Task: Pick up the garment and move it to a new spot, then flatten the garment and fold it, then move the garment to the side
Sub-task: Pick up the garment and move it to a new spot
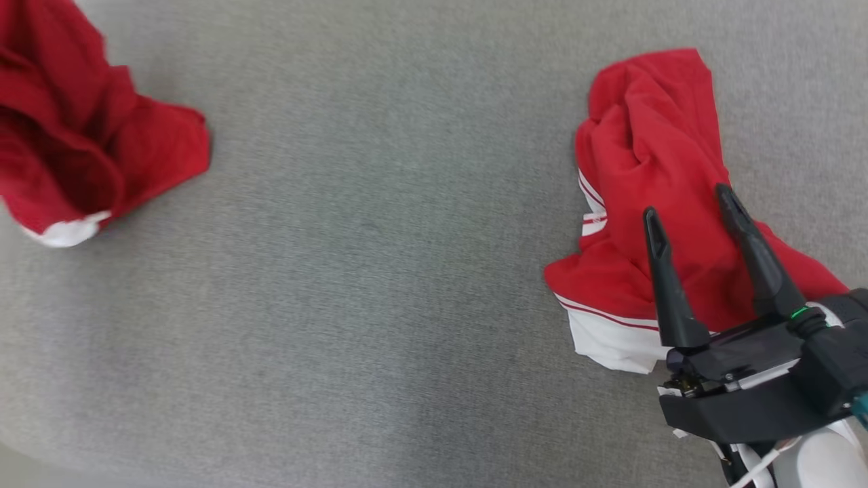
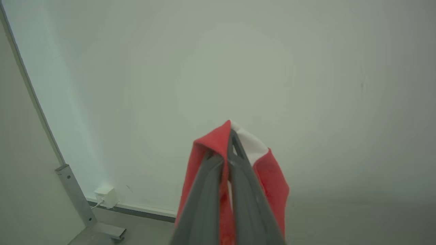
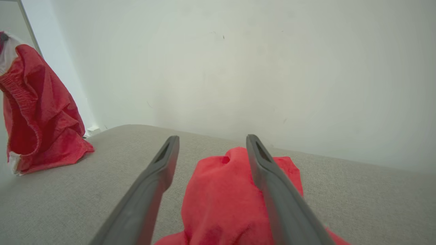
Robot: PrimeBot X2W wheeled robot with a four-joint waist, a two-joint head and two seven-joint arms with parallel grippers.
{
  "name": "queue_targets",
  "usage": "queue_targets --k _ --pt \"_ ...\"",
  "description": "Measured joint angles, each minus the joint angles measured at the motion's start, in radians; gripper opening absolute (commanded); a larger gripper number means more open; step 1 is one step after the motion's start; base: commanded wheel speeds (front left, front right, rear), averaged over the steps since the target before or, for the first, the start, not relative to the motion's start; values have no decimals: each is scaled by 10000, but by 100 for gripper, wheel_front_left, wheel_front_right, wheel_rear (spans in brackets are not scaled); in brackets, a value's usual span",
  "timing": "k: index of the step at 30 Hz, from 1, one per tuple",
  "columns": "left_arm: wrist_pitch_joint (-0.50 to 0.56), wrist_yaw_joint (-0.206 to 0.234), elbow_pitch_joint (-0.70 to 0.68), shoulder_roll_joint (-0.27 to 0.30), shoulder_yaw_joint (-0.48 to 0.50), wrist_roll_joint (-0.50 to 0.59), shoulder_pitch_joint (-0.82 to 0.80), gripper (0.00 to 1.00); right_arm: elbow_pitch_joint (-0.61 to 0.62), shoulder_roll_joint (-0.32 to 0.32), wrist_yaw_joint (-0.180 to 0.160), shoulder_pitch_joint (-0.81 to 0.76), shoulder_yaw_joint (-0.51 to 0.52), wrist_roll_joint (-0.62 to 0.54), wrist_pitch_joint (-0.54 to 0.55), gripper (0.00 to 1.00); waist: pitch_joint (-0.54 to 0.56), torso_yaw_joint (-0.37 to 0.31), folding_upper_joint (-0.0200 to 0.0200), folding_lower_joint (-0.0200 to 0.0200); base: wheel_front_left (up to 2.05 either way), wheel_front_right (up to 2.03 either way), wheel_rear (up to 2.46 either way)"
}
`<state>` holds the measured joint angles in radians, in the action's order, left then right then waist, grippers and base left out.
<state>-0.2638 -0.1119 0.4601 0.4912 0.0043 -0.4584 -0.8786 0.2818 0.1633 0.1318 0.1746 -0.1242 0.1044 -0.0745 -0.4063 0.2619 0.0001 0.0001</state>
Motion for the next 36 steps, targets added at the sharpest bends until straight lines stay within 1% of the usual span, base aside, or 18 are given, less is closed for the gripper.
queue_targets --k 4,9,15,17,18,19,20,21,27,32,36 --pt "0 -50 1127 -602 173 155 245 0 646 105 0 -2 15 -96 347 100 -330 -191 0 0 0 0 0" --pt "0 -127 2711 -1126 391 245 527 0 1162 121 0 -84 -40 -282 665 100 -707 -435 0 0 0 0 0" --pt "-2 -178 3701 -1390 593 213 586 0 1406 125 0 -108 -27 -359 826 100 -951 -641 0 1 0 0 0" --pt "0 -188 4031 -1459 483 171 590 0 1427 121 0 -106 -31 -362 836 100 -990 -693 0 0 0 0 0" --pt "0 -190 4038 -1499 464 63 598 17 1425 121 0 -107 -19 -364 836 100 -987 -702 0 0 0 0 0" --pt "0 -190 4013 -1511 456 -58 598 17 1417 117 0 -108 6 -364 838 100 -972 -699 1 0 0 0 0" --pt "0 -190 3985 -1486 462 -92 598 93 1409 117 0 -109 15 -364 840 100 -949 -684 0 0 0 0 0" --pt "0 -190 3944 -1453 464 -88 598 100 1388 111 0 -108 21 -364 840 100 -921 -662 0 -1 0 0 0" --pt "0 -190 3204 -1131 963 301 595 100 1078 33 0 -115 -36 -309 667 100 -648 -583 -1 -1 0 0 0" --pt "0 -190 2295 -997 1147 650 623 100 665 -184 0 -140 -79 -184 320 100 -270 -594 -1 -1 0 0 0" --pt "0 -190 2008 -717 823 976 732 100 178 -368 0 -162 -58 12 -61 100 120 -692 -1 -2 0 0 0"
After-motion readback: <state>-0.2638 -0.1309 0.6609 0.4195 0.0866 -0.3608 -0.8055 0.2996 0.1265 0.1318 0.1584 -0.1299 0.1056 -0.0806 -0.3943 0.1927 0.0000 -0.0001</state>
